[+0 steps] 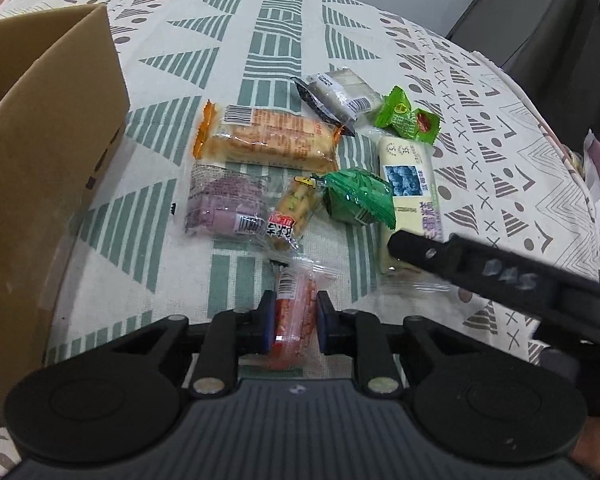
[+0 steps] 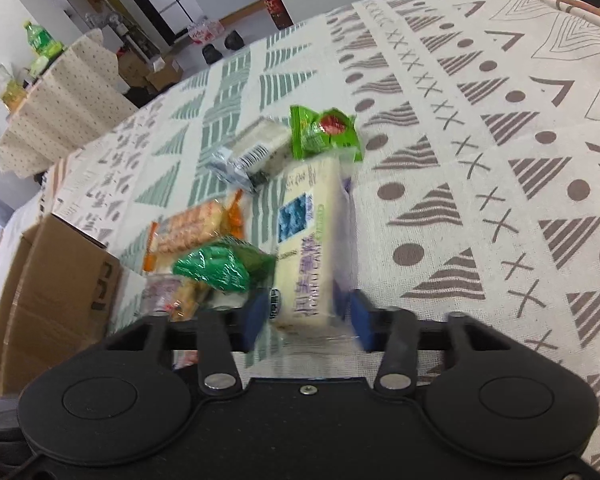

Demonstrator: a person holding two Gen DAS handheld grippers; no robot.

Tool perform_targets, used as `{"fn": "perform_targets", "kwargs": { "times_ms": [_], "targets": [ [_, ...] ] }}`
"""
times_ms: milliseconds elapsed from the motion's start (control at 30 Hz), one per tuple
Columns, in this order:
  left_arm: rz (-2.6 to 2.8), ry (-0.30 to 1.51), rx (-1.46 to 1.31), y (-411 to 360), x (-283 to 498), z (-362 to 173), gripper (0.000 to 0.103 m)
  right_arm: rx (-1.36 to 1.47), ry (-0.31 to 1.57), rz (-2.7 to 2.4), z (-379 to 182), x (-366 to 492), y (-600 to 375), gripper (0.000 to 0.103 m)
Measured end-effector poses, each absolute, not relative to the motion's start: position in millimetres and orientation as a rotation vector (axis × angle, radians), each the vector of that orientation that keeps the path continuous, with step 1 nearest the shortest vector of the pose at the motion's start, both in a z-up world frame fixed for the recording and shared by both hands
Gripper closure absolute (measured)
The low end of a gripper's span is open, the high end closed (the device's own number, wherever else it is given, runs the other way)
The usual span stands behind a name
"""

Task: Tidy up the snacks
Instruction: 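Grasp the white cake packet with the right gripper while the left grasps an orange sausage packet, then carry both packets over the cardboard box and open both grippers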

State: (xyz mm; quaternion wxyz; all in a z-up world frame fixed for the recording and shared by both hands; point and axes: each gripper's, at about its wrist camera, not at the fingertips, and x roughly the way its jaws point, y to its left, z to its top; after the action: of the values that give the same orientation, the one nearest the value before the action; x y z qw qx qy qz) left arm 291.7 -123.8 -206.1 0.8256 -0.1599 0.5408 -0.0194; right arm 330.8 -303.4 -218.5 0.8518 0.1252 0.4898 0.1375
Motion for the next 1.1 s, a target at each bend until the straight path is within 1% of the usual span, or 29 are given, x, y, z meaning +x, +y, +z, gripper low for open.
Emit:
{"fn": "perform_targets", "kwargs": {
  "times_ms": [200, 300, 433, 533, 600, 700, 800, 867, 933, 1000, 1100],
  "targets": [
    [-0.029, 1.149, -0.365, -119, 284, -202, 0.085, 0.252, 1.064, 0.308, -213, 325, -305, 0.068],
    [-0.025, 1.156, -0.372, -118, 280, -199, 0.085, 0.282, 1.089, 0.321, -214, 315, -316, 0.068],
    [-0.019, 1.149, -0.373, -114, 274, -194, 0.085, 0.227, 1.116, 0.318, -208, 302, -317, 0.067],
    [-0.01, 1.152, -0.375, -111, 271, -194, 0.084, 0.211, 1.119, 0.299, -204, 299, -317, 0.063],
    [-0.006, 1.157, -0.369, -110, 271, -195, 0.084, 0.183, 1.104, 0.271, -201, 298, -316, 0.048],
    [0.019, 1.168, -0.354, -109, 271, -199, 0.083, 0.164, 1.08, 0.251, -197, 300, -315, 0.037],
    [0.018, 1.185, -0.331, -111, 273, -202, 0.08, 0.142, 1.066, 0.248, -198, 304, -309, 0.034],
    [0.017, 1.194, -0.332, -112, 274, -204, 0.077, 0.115, 1.065, 0.242, -201, 307, -303, 0.034],
    [0.012, 1.19, -0.329, -114, 276, -205, 0.071, 0.093, 1.07, 0.234, -206, 311, -297, 0.033],
    [0.01, 1.186, -0.319, -117, 277, -206, 0.069, 0.075, 1.068, 0.226, -209, 313, -293, 0.033],
    [0.015, 1.179, -0.29, -122, 278, -207, 0.068, 0.035, 1.053, 0.226, -211, 314, -287, 0.033]
  ]
}}
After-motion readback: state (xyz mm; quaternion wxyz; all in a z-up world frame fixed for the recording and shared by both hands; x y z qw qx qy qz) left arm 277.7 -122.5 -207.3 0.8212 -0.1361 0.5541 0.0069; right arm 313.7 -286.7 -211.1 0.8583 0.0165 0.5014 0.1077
